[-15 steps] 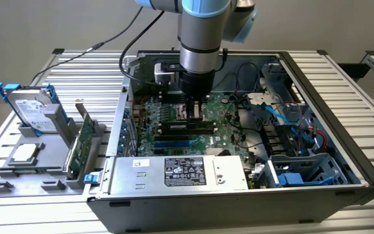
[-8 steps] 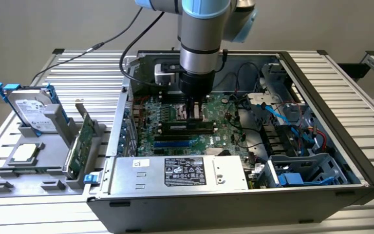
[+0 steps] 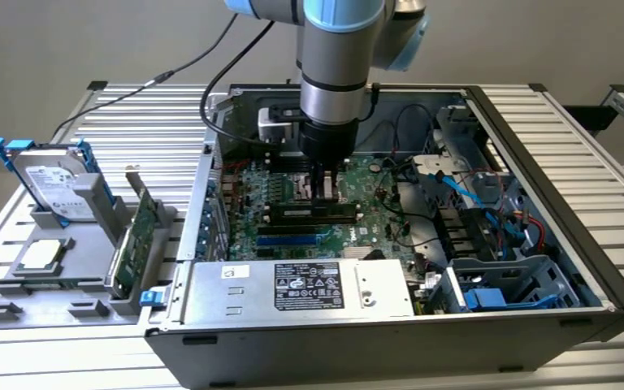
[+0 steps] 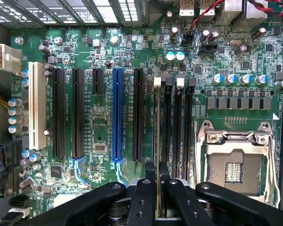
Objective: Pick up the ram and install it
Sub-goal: 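Insert the ram into the slot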
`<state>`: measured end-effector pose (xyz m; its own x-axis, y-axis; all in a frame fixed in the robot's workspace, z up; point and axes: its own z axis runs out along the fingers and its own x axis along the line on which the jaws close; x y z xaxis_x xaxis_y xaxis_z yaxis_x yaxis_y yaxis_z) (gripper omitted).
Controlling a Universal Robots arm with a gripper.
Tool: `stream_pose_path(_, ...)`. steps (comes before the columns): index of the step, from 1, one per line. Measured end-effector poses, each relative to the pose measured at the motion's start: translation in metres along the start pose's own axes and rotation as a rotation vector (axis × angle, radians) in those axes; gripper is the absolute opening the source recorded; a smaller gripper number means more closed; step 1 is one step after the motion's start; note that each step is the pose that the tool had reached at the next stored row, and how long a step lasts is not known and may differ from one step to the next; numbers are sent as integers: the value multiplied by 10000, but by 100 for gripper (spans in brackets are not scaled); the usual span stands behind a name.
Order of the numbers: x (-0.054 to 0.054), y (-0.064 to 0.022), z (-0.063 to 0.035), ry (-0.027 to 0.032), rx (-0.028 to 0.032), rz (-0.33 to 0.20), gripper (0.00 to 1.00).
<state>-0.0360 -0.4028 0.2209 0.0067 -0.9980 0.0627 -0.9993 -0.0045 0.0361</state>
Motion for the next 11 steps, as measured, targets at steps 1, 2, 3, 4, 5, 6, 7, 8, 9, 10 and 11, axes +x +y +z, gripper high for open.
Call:
stream_pose_path(1,0,-1,1,0,0,0,14)
stream_pose_path(2,0,-1,4,0,0,0,14)
stream_pose_path(3,0,-2,5,1,0,0,14)
stream_pose_path(4,0,-2,8,2,-1,0,14)
stream_pose_path(5,-1,-2,9,3,-1,0,14)
stream_pose_path(6,-1,-2,12,4,-2,0,14)
stream_pose_path(7,-1,-2,14,5,-2,0,14)
stream_pose_path(8,-1,-2,16,5,-3,0,14)
stream_pose_path(9,-1,-2,18,6,-3,0,14)
stream_pose_path(10,-1,-3,19,6,-3,0,14)
stream_pose_path(11,-1,-4,19,6,-4,0,14)
